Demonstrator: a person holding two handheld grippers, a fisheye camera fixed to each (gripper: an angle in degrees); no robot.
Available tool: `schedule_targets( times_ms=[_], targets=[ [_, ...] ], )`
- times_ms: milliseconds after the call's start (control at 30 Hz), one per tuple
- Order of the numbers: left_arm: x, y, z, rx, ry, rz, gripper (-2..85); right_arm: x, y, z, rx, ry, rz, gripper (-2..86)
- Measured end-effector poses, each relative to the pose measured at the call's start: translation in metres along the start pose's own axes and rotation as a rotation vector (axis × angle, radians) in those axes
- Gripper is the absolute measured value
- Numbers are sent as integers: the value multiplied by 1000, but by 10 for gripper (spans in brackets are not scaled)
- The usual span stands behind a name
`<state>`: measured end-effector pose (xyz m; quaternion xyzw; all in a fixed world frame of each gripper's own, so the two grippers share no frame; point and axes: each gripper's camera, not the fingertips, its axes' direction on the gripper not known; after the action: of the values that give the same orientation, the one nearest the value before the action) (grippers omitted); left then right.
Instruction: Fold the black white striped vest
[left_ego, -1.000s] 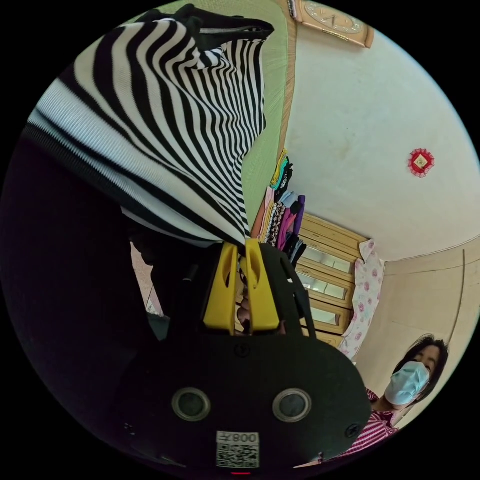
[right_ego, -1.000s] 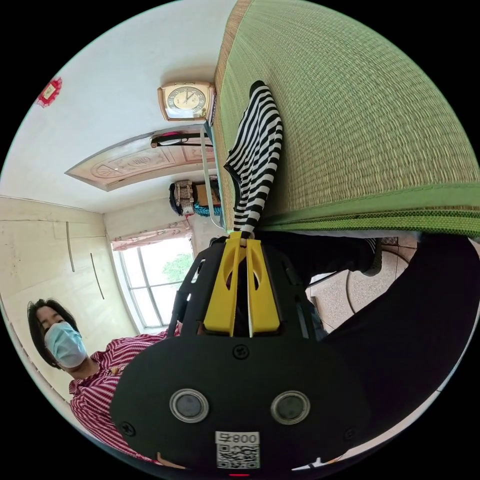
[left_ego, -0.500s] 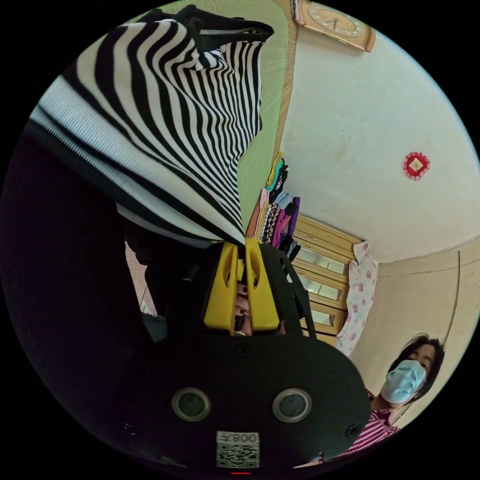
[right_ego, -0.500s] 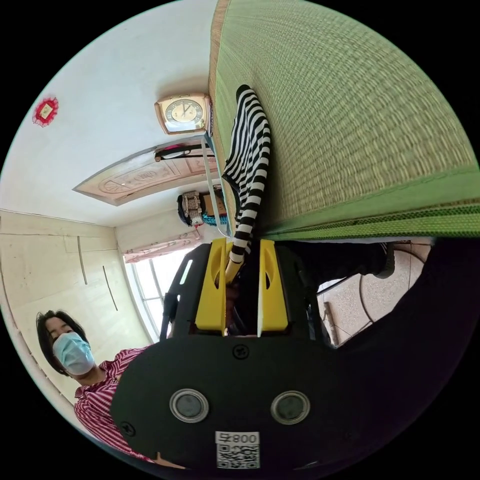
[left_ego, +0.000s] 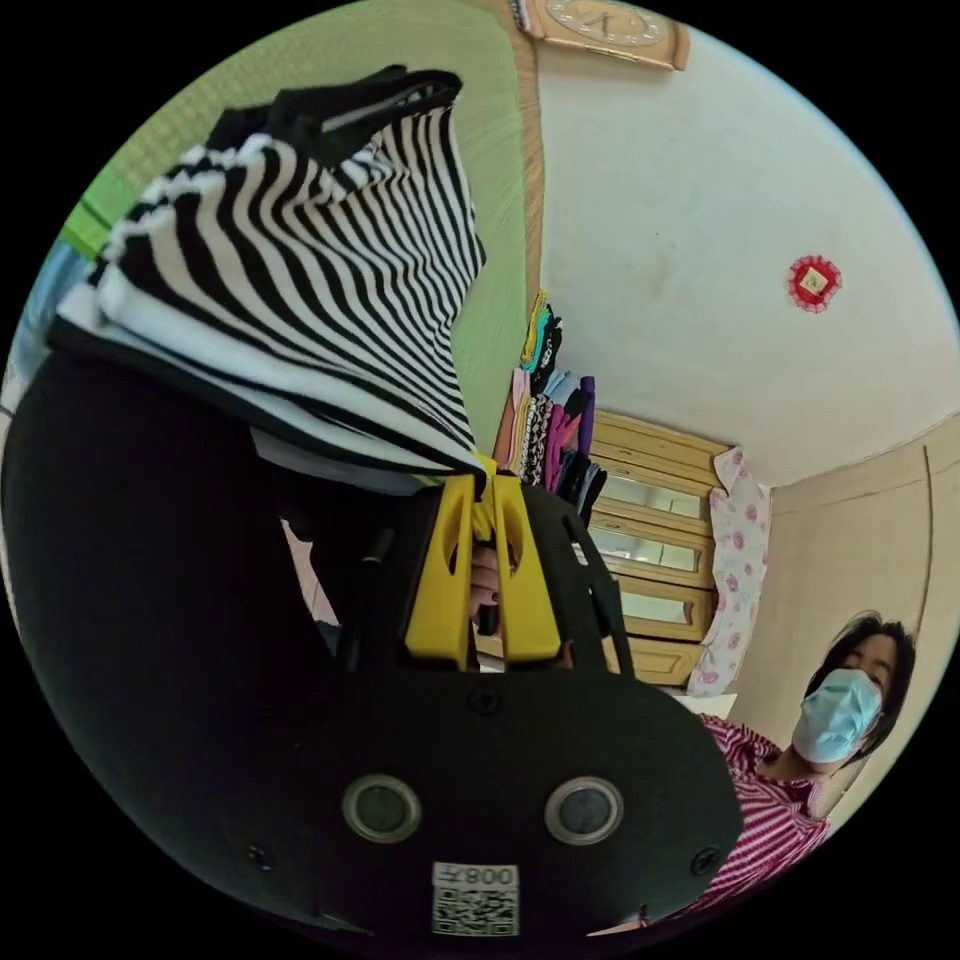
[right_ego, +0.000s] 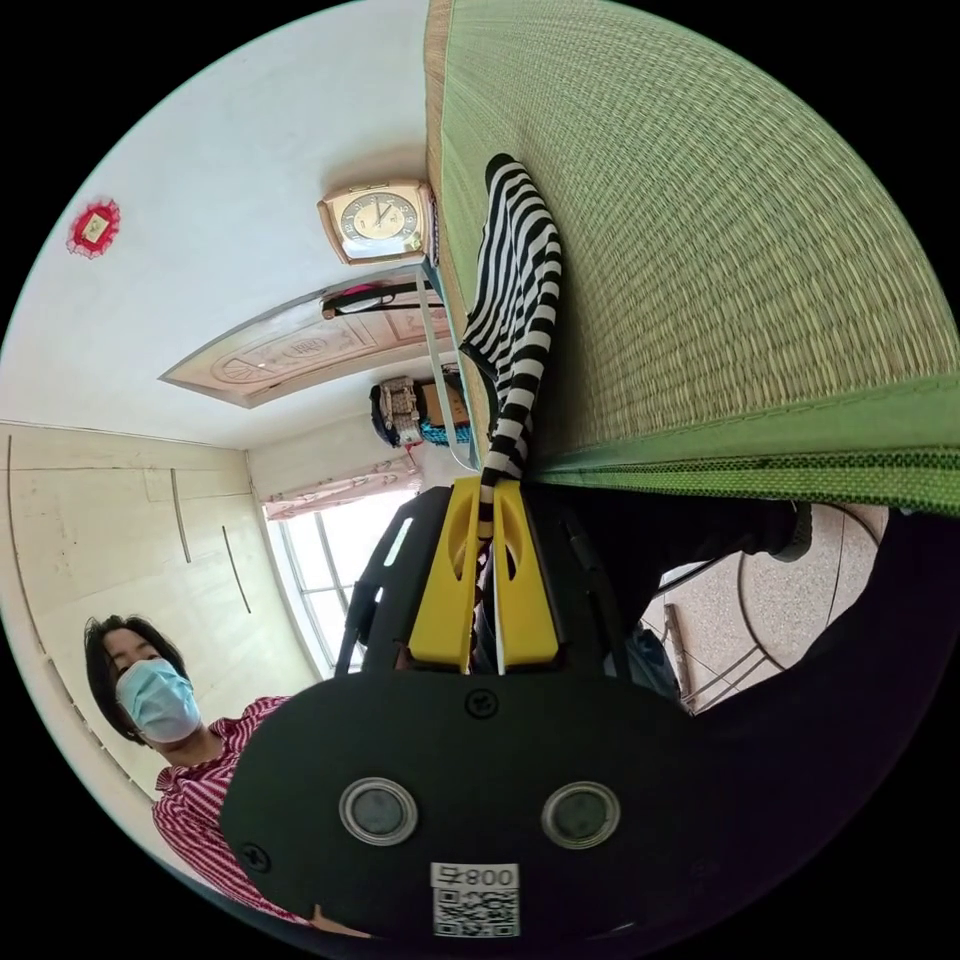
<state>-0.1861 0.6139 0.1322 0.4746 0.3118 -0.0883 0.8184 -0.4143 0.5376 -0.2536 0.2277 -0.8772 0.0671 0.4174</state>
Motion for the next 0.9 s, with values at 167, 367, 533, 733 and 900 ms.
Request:
schedule_targets(
  times_ms=[167, 367, 533, 733, 900],
  targets=[
    [4, 15, -87, 197, -119, 66, 37, 4, -3, 2, -24, 50, 2, 20],
    [-22, 15, -126, 242, -260, -11, 74, 20, -7, 4, -12, 38, 27, 20],
    [-41, 7, -117, 192, -206, -52, 97, 26, -16, 5, -8, 46, 36, 19],
    [-42, -4, -102, 112, -122, -22, 112, 28, -33, 10, -9, 54, 40, 18],
    [-39, -6, -96, 77, -147, -14, 118, 29, -49, 14, -10, 56, 41, 18]
  ],
)
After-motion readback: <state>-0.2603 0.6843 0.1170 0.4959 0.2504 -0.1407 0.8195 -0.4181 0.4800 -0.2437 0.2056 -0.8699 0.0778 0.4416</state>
